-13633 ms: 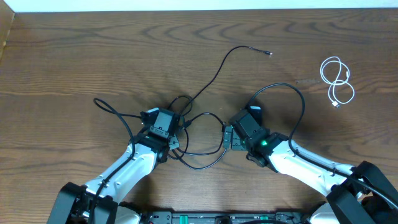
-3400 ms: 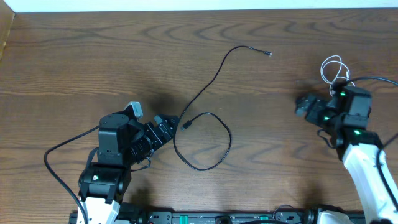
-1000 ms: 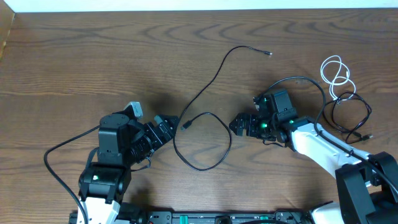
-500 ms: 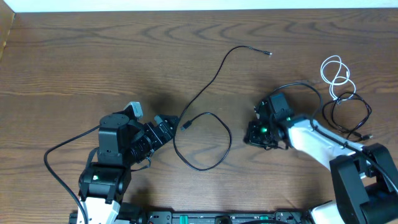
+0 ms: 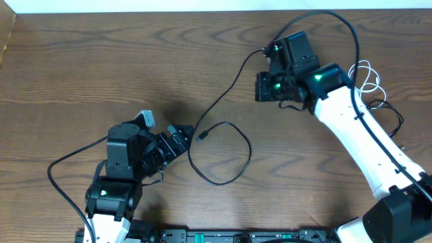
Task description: Untangle cables
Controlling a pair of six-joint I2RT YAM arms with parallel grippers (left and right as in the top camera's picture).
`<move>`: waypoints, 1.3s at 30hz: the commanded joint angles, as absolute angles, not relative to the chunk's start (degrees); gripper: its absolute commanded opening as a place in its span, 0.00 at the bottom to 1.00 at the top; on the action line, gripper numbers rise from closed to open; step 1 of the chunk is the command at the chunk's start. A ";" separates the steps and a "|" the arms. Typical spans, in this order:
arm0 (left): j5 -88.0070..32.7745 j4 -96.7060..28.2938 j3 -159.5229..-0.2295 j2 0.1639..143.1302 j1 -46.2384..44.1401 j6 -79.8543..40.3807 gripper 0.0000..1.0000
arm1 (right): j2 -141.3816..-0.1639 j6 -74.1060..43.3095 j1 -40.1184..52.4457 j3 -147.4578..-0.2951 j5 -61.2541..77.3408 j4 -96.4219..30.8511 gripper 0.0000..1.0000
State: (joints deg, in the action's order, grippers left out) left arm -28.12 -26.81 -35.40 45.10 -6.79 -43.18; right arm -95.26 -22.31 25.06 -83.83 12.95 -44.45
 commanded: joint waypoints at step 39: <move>-27.57 -26.89 -36.45 44.86 -6.55 -42.00 0.92 | -131.50 -12.49 31.92 -82.70 -5.04 -10.39 0.26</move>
State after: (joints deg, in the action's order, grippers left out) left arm -28.12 -26.81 -35.40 45.10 -6.79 -43.18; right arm -129.23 -11.70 31.94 -84.75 -7.20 -5.45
